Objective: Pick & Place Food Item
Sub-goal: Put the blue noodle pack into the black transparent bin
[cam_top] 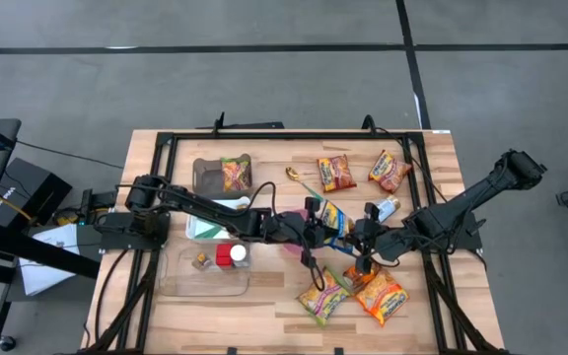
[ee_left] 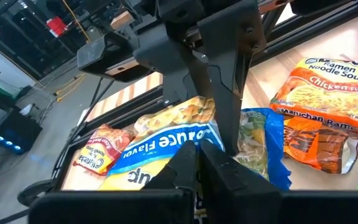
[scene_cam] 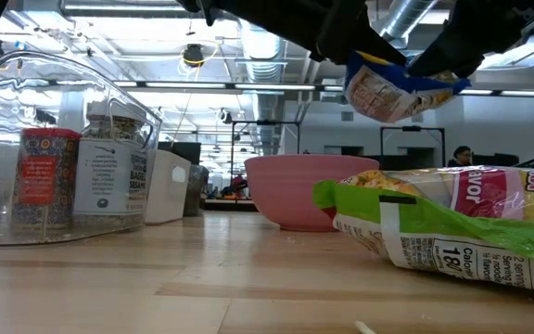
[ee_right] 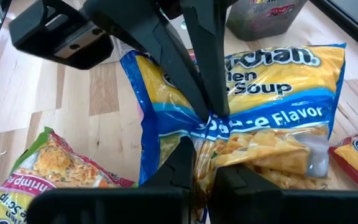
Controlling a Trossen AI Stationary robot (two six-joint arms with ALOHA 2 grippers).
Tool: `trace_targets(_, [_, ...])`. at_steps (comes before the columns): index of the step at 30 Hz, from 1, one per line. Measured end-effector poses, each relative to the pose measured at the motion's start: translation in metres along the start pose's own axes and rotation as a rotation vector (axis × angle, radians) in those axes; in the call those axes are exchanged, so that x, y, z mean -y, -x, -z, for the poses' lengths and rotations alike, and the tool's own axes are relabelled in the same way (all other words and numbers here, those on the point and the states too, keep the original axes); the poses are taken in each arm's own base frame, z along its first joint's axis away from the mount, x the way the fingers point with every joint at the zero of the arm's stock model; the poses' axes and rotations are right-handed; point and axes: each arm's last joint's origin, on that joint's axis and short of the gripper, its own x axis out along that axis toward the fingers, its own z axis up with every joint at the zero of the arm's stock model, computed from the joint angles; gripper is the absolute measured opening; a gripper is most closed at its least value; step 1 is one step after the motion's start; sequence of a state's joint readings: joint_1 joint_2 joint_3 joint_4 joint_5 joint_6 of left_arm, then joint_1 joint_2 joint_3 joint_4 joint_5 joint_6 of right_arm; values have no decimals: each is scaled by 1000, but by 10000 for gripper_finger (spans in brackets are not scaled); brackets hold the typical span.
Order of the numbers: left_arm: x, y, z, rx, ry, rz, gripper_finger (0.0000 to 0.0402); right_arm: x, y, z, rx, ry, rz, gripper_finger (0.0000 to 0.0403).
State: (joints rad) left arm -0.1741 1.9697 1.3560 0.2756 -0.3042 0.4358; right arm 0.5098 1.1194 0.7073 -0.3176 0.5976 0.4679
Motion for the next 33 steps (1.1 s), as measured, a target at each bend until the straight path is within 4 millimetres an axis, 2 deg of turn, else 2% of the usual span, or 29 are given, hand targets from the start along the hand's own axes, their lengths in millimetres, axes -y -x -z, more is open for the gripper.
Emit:
trace_targets(8, [1,0,-1,24,8,42,2,-5,3,1,7,41,-24,29])
trace_targets(14, [1,0,0,17,7,36,1,-5,4,1,29,46,8,87])
trace_targets(20, [-2,-2,4,-12,3,27,0,-5,5,0,34,36,15,175])
trace_targets(25, [-3,-3,15,-107,-33,0,1,-5,6,-2,50,14,34,244])
trace_targets(28, [-9,-3,16,-124,-32,-10,1,-4,6,-2,43,18,36,265])
trace_targets(33, [-18,2,12,-119,-24,-32,1,-3,9,-1,41,19,21,271])
